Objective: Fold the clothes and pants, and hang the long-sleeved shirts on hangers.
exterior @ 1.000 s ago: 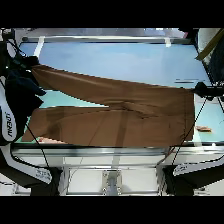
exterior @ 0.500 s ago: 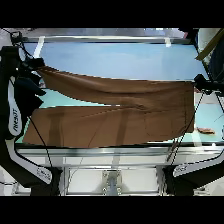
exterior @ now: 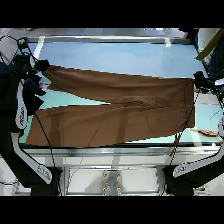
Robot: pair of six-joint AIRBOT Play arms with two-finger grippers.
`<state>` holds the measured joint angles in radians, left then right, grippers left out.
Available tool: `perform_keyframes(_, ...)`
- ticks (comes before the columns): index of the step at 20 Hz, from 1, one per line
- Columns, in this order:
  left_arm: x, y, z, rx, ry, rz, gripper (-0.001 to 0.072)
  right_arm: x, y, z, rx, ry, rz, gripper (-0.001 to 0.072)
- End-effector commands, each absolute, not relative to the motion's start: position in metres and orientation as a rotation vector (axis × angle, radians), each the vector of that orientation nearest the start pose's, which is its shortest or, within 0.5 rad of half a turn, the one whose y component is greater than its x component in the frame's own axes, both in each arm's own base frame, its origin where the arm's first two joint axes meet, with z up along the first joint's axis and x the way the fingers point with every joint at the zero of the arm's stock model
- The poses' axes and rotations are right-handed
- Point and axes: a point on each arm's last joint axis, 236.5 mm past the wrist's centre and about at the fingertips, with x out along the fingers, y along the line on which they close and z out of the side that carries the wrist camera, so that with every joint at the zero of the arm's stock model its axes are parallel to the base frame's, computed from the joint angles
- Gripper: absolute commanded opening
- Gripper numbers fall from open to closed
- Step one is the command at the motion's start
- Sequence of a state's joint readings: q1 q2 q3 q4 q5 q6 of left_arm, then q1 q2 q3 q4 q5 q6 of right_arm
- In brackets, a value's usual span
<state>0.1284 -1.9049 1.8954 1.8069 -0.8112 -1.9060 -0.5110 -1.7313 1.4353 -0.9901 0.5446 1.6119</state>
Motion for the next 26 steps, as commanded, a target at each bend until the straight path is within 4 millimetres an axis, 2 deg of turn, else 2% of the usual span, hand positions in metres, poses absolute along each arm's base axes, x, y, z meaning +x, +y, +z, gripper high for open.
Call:
perform_keyframes(1, 0.611, 0.126, 0.039, -0.157, 0.801, 0.374, 0.0705, 0.539, -0.221, -0.009, 0.854, 0.648, -0.406, 0.0441)
perform_keyframes(3, 0.577, 0.151, 0.062, -0.093, 0.870, 0.442, 0.0705, 0.518, -0.222, -0.004, 0.839, 0.724, -0.393, 0.0442)
perform_keyframes(5, 0.516, 0.191, 0.093, 0.000, 0.992, 0.583, 0.0703, 0.481, -0.223, 0.006, 0.731, 0.848, -0.362, 0.0442)
perform_keyframes(7, 0.445, 0.222, 0.115, 0.019, 1.131, 0.709, 0.0703, 0.426, -0.228, 0.018, 0.571, 1.019, -0.362, 0.0441)
perform_keyframes(9, 0.383, 0.236, 0.122, -0.037, 1.205, 0.776, 0.0703, 0.363, -0.236, 0.029, 0.447, 1.176, -0.401, 0.0441)
perform_keyframes(11, 0.319, 0.239, 0.112, -0.072, 1.268, 0.821, 0.0703, 0.316, -0.237, 0.038, 0.424, 1.210, -0.429, 0.0441)
perform_keyframes(12, 0.280, 0.238, 0.098, -0.094, 1.315, 0.843, 0.0703, 0.296, -0.233, 0.039, 0.439, 1.203, -0.446, 0.0442)
perform_keyframes(14, 0.206, 0.225, 0.059, -0.164, 1.453, 0.836, 0.0703, 0.260, -0.219, 0.029, 0.483, 1.209, -0.478, 0.0443)
perform_keyframes(16, 0.153, 0.204, 0.022, -0.334, 1.598, 0.784, 0.0702, 0.238, -0.200, 0.017, 0.486, 1.247, -0.444, 0.0443)
perform_keyframes(17, 0.139, 0.192, 0.005, -0.470, 1.632, 0.738, 0.0690, 0.232, -0.192, 0.013, 0.488, 1.269, -0.426, 0.0443)
perform_keyframes(18, 0.135, 0.183, -0.008, -0.632, 1.607, 0.714, 0.0597, 0.230, -0.184, 0.010, 0.506, 1.287, -0.403, 0.0443)
perform_keyframes(19, 0.139, 0.179, -0.015, -0.783, 1.545, 0.697, 0.0523, 0.230, -0.175, 0.009, 0.527, 1.296, -0.372, 0.0443)
perform_keyframes(20, 0.147, 0.179, -0.017, -0.904, 1.455, 0.670, 0.0490, 0.233, -0.167, 0.011, 0.548, 1.297, -0.335, 0.0443)
perform_keyframes(22, 0.161, 0.191, -0.010, -1.049, 1.270, 0.613, 0.0491, 0.238, -0.153, 0.013, 0.575, 1.292, -0.270, 0.0443)
perform_keyframes(24, 0.148, 0.206, -0.011, -1.123, 1.204, 0.638, 0.0490, 0.242, -0.146, 0.016, 0.602, 1.277, -0.242, 0.0443)
perform_keyframes(26, 0.139, 0.205, -0.025, -1.204, 1.186, 0.630, 0.0472, 0.245, -0.141, 0.017, 0.621, 1.269, -0.225, 0.0443)
